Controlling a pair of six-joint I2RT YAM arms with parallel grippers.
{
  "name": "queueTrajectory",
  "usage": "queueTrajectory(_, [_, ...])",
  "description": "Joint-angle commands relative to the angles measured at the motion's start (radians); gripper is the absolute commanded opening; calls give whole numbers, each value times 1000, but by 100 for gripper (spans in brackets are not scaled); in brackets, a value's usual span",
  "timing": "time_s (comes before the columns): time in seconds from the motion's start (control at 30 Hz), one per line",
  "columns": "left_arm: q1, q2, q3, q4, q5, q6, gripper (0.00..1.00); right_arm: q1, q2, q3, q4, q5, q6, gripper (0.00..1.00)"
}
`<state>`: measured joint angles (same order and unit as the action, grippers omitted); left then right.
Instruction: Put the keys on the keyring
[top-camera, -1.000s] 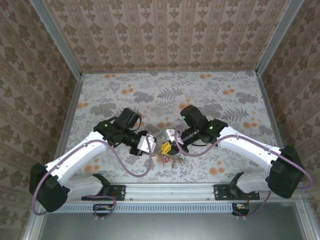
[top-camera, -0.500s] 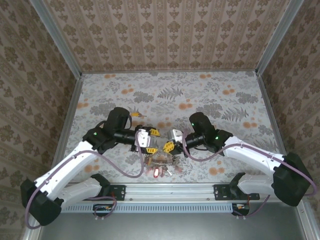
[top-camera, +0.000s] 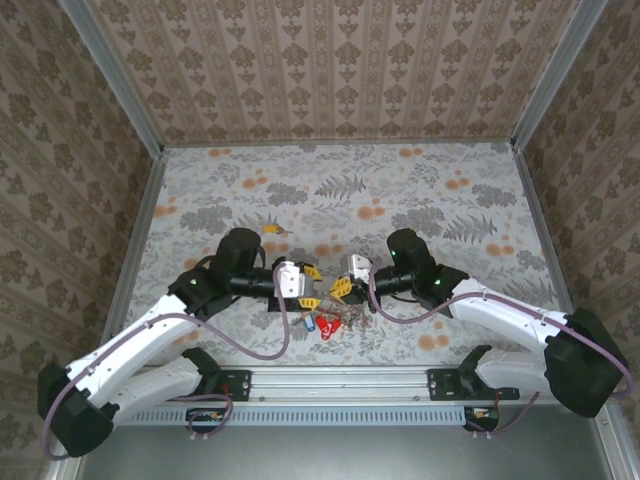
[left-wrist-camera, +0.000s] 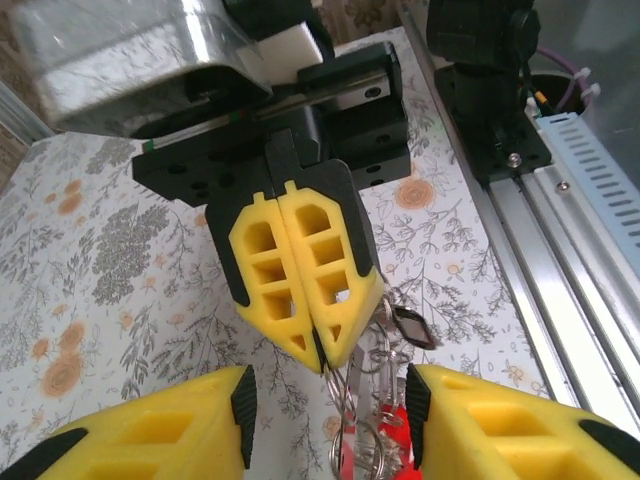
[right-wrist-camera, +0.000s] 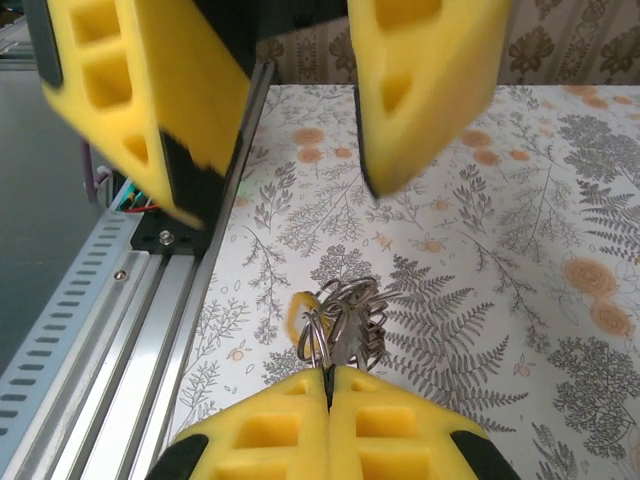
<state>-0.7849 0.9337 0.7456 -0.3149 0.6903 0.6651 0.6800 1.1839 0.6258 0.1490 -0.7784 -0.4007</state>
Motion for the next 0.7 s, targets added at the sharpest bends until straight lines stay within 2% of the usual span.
queueTrajectory(0.0, [-27, 69, 2, 38, -110, -41, 43, -9, -14, -9, 75, -2, 23, 0])
queueTrajectory(0.3, [-31, 160, 6, 96, -165, -88, 40, -14, 19, -18, 87, -19, 33, 0])
queueTrajectory(0.43, [-31, 148, 4, 85, -160, -82, 28, -17, 17, -19, 74, -16, 30, 0])
queueTrajectory(0.57, [-31, 128, 2, 61, -152, -66, 8, -19, 16, -20, 67, -12, 24, 0])
queueTrajectory(0.67, [-29, 116, -4, 57, -150, -58, 1, -20, 17, -18, 60, -12, 20, 0])
